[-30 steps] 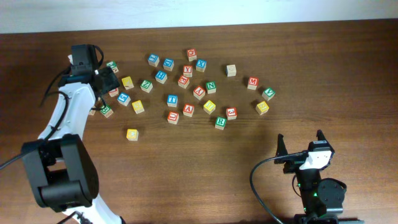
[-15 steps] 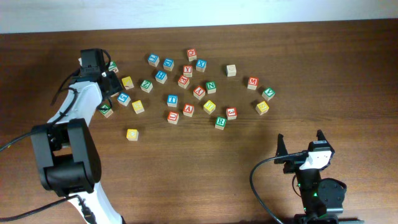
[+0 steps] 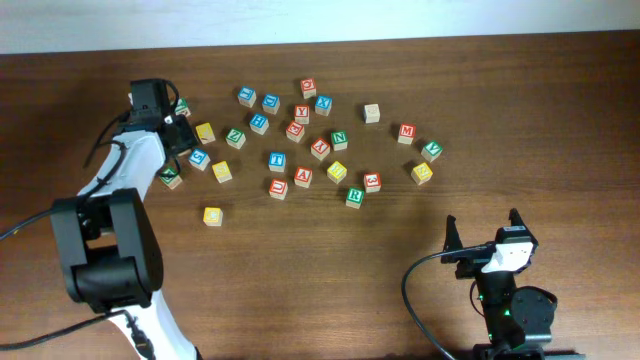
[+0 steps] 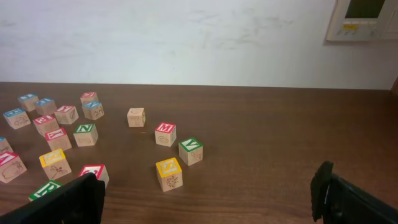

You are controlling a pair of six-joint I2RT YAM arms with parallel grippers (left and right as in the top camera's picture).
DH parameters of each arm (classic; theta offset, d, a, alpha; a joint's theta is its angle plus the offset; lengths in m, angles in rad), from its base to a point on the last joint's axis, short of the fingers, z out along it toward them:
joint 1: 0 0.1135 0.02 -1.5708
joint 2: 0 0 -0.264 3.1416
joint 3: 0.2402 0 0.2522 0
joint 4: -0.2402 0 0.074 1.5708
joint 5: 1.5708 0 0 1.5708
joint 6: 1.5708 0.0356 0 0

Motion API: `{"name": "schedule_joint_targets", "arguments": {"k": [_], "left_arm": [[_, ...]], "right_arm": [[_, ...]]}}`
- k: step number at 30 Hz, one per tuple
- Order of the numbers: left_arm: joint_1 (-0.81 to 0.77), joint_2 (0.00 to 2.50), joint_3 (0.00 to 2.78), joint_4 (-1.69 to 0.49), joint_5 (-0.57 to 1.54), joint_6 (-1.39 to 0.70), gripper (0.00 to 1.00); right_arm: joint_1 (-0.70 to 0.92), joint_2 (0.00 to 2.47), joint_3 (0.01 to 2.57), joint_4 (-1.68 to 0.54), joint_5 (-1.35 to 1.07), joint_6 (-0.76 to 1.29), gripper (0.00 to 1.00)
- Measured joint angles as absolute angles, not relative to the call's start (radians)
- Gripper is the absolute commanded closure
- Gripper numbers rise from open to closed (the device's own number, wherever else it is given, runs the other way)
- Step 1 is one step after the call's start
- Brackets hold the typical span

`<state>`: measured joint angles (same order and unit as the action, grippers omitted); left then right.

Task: Spell out ICRA
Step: 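Move the left gripper to the red-lettered I block and close on it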

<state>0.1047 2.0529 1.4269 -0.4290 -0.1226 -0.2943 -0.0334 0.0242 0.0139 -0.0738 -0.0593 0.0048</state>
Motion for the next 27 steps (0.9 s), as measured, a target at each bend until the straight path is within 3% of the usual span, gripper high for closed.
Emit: {"name": "schedule_joint_targets", "arguments": {"k": [10, 17, 27], "left_arm": [[0.105, 2.103, 1.427, -0.379, -0.118, -0.249, 0.58], [0.105, 2.103, 1.427, -0.378, -0.115, -0.246, 0.56], [0.105, 2.103, 1.427, -0.385, -0.100, -0.245, 0.64]], "right_arm": [[-0.033, 0.024, 0.014, -0.073, -0.060, 0.004, 0.02], [-0.033, 0.024, 0.014, -0.073, -0.060, 0.005, 0.02], [-0.033, 0.025, 0.014, -0.074, -0.060, 0.004, 0.01]]}}
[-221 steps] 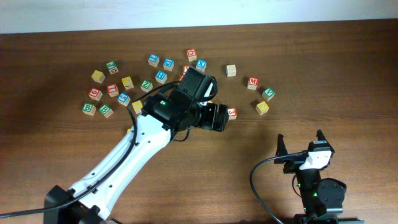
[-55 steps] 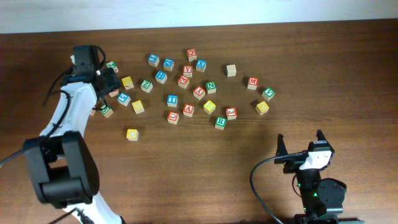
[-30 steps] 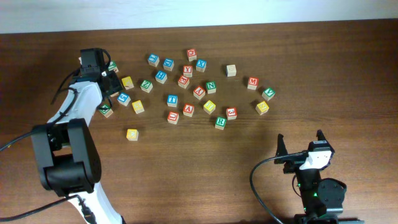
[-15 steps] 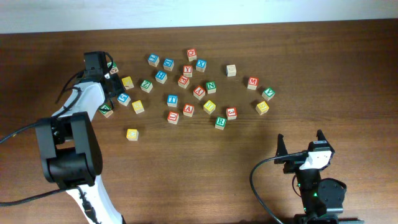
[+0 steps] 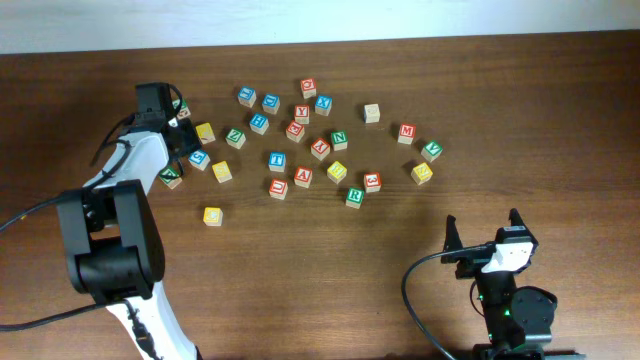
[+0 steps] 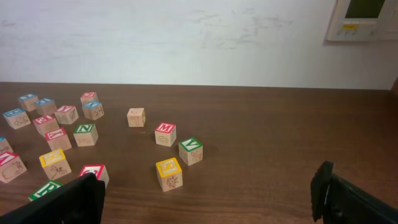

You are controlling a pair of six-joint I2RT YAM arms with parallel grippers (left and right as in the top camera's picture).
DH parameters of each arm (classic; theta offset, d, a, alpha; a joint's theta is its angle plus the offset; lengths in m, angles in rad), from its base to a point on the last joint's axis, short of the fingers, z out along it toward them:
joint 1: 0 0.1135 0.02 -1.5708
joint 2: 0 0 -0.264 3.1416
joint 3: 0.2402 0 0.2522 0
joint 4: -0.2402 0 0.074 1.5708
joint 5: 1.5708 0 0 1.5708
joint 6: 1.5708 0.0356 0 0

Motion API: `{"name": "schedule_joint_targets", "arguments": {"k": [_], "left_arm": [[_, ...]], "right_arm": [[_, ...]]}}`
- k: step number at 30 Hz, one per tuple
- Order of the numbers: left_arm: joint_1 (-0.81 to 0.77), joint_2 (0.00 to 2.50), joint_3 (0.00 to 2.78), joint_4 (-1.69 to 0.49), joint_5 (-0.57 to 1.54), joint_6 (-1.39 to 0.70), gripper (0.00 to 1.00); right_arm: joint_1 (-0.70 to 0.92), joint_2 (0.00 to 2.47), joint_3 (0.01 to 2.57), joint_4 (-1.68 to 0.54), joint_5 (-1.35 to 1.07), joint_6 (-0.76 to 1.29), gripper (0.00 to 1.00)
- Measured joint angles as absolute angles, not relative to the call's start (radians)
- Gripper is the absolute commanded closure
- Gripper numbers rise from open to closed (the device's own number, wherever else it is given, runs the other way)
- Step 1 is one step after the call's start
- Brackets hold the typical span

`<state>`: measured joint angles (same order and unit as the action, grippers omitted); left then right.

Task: Spell out ICRA
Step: 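Move the left gripper to the red-lettered I block and close on it, then lift the red I block and carry it toward the front center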

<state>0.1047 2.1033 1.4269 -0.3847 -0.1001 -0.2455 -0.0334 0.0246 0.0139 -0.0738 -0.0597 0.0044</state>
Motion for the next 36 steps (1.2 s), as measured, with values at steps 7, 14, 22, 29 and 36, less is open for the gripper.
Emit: {"name": "schedule_joint_targets", "arguments": {"k": [7, 14, 22, 29, 36], "left_arm": [[0.105, 2.103, 1.427, -0.392, -0.100, -0.245, 0.59], [0.105, 2.124, 1.427, -0.354, -0.100, -0.245, 0.63], [0.105, 2.124, 1.427, -0.348, -0.100, -0.242, 0.71], [0.105, 2.124, 1.427, -0.347, -0.101, -0.238, 0.76], [0.105, 2.119, 1.427, -0.356, -0.101, -0.238, 0.76]], "right_arm": [[-0.033, 0.024, 0.014, -0.074, -0.060, 0.005, 0.02], [-0.033, 0.025, 0.014, -0.073, -0.060, 0.004, 0.02], [-0.033, 0.024, 0.014, -0.073, -0.060, 0.004, 0.02], [-0.033, 0.024, 0.014, -0.074, -0.060, 0.004, 0.02], [-0.033, 0.024, 0.014, -0.074, -0.060, 0.005, 0.02]]}}
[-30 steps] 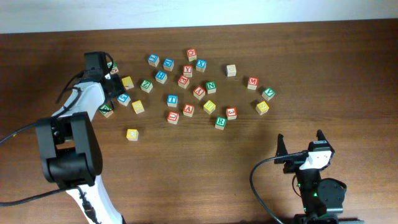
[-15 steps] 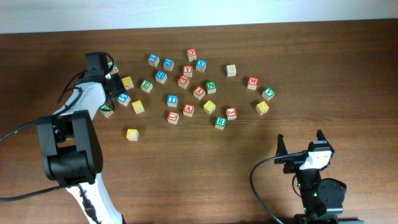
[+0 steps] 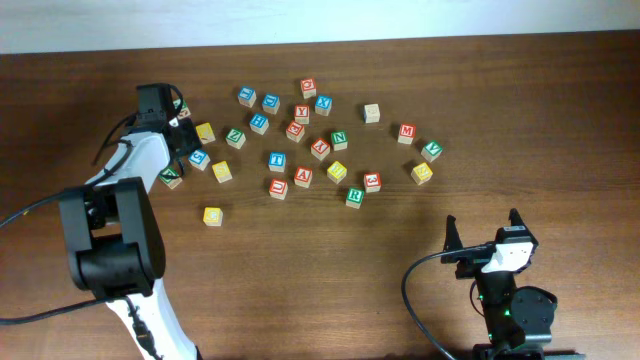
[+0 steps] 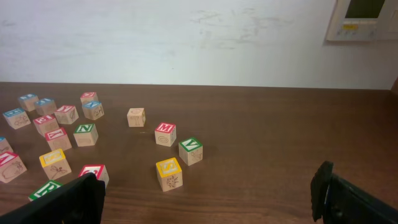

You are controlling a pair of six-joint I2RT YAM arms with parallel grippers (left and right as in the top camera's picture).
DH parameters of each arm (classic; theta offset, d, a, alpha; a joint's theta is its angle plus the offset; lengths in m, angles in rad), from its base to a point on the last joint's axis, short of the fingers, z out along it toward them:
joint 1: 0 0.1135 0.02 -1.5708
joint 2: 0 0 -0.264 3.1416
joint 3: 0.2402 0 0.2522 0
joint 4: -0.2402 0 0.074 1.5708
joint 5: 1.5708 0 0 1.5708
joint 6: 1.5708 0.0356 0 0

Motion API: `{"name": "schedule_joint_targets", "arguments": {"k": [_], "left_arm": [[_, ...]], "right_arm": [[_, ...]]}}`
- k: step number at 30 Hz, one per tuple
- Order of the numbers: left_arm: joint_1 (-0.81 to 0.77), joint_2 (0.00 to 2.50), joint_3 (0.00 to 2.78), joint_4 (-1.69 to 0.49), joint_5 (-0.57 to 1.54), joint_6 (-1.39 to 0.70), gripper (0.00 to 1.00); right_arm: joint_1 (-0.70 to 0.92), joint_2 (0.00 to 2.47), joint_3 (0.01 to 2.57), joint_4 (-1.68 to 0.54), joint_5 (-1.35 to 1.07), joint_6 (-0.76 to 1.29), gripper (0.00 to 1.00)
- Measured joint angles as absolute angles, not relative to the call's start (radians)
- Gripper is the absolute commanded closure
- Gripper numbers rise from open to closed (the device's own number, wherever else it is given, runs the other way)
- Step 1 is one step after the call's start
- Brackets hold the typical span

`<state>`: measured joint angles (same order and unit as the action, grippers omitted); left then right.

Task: Spell out ICRA
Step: 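Lift the red I block and carry it toward the front center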

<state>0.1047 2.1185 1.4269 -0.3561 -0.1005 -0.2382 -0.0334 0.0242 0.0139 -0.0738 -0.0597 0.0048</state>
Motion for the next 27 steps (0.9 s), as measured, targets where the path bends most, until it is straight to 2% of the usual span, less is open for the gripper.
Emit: {"name": "schedule_joint_targets", "arguments": {"k": [5, 7, 10, 12, 16, 23, 27], "left_arm": [[0.105, 1.987, 1.427, -0.448, -0.081, -0.239, 0.76], [0.105, 1.886, 1.427, -0.517, -0.010, -0.239, 0.75], [0.104, 1.777, 1.432, -0.628, 0.173, -0.238, 0.79], [0.098, 1.734, 1.432, -0.722, 0.302, -0.239, 0.76], [0.028, 1.698, 1.437, -0.929, 0.420, -0.239, 0.76], [-0.146, 1.698, 1.438, -1.187, 0.465, -0.234, 0.76], [-0.265, 1.698, 1.437, -1.320, 0.399, -0.221, 0.76]], "right_arm": [[-0.033, 0.025, 0.014, -0.073, -0.060, 0.005, 0.02], [-0.033, 0.024, 0.014, -0.073, -0.059, 0.004, 0.02], [-0.033, 0.024, 0.014, -0.073, -0.059, 0.004, 0.02], [-0.033, 0.025, 0.014, -0.073, -0.060, 0.004, 0.02], [-0.033, 0.024, 0.014, -0.073, -0.059, 0.005, 0.02], [-0.033, 0.024, 0.014, -0.073, -0.060, 0.004, 0.02], [-0.033, 0.025, 0.014, -0.073, -0.060, 0.004, 0.02]]}}
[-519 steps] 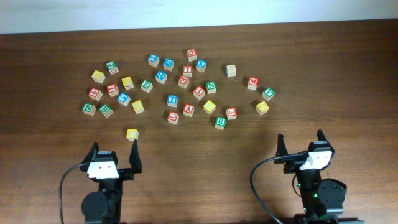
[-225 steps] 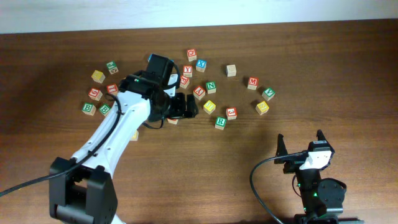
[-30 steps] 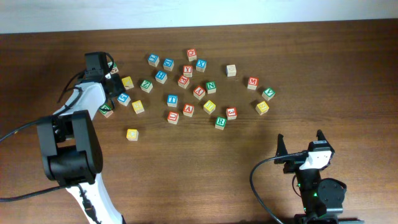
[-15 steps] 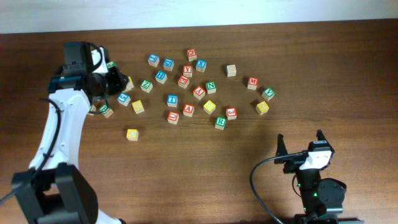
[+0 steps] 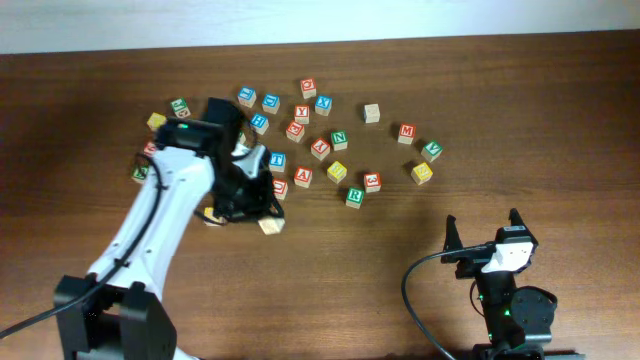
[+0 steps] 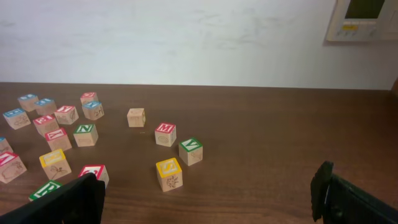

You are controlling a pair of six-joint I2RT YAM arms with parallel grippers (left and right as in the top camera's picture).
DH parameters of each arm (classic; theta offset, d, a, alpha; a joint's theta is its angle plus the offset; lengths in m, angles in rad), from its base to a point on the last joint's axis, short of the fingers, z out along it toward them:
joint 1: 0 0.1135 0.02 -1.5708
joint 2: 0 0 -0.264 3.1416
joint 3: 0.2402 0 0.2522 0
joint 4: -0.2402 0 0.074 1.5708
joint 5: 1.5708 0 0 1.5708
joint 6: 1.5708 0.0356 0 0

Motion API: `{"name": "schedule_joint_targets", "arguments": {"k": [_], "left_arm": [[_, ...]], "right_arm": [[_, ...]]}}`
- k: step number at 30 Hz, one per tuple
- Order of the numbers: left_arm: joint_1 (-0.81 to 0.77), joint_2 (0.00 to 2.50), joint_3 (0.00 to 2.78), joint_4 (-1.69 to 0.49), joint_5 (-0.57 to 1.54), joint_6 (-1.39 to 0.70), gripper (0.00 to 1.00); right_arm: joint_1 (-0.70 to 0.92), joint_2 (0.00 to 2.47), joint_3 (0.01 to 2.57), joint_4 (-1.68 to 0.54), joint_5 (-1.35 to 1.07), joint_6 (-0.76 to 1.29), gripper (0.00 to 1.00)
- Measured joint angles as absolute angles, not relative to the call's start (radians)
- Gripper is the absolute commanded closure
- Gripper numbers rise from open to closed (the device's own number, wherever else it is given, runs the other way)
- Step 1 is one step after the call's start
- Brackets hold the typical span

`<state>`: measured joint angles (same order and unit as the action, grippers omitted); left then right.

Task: Spell out ICRA
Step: 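Lift the red I block and carry it toward the front center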

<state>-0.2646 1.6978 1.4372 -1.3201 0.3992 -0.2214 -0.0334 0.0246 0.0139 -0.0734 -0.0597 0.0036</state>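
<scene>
Lettered wooden blocks lie scattered across the far half of the table. Among them are a red A block (image 5: 303, 176), a green R block (image 5: 354, 196) and a blue block (image 5: 277, 160) with a thin letter. My left gripper (image 5: 247, 193) is low over the left part of the cluster, and its arm hides the blocks beneath. A plain-faced block (image 5: 270, 226) lies just in front of it. Whether the fingers hold anything does not show. My right gripper (image 6: 208, 193) is open and empty near the front right.
At the far left lie a yellow block (image 5: 157, 121), green blocks (image 5: 180, 106) (image 5: 140, 172) and a red one (image 5: 150, 148). To the right are a red M block (image 6: 165, 133), a green block (image 6: 191, 150) and a yellow block (image 6: 169, 173). Bare table lies in front.
My left arm has moved from the far-left edge of the cluster to its left-centre. Several left-hand blocks sit further left, and a plain-faced block now lies in front of the gripper. The right arm is unmoved.
In all three earlier moments my left gripper stayed at the far-left blocks, shifting only slightly, while the right gripper rested open. Now the left gripper is near the cluster's middle, with the left blocks displaced.
</scene>
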Motion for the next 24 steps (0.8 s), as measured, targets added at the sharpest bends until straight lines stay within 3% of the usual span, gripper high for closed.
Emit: {"name": "schedule_joint_targets", "arguments": {"k": [7, 15, 18, 21, 24], "left_arm": [[-0.433, 1.690, 1.266, -1.052, 0.248, -0.387, 0.74], [-0.448, 1.689, 0.992, -0.599, 0.148, -0.546, 0.69], [-0.448, 1.689, 0.959, -0.548, 0.145, -0.566, 0.66], [-0.448, 1.689, 0.959, -0.540, 0.144, -0.570, 0.57], [-0.448, 1.689, 0.959, -0.533, 0.144, -0.577, 0.60]], "right_arm": [[-0.033, 0.025, 0.014, -0.074, -0.060, 0.004, 0.02], [-0.033, 0.025, 0.014, -0.073, -0.060, 0.004, 0.02], [-0.033, 0.025, 0.014, -0.073, -0.060, 0.004, 0.02], [-0.033, 0.025, 0.014, -0.073, -0.060, 0.005, 0.02], [-0.033, 0.025, 0.014, -0.073, -0.060, 0.004, 0.02]]}}
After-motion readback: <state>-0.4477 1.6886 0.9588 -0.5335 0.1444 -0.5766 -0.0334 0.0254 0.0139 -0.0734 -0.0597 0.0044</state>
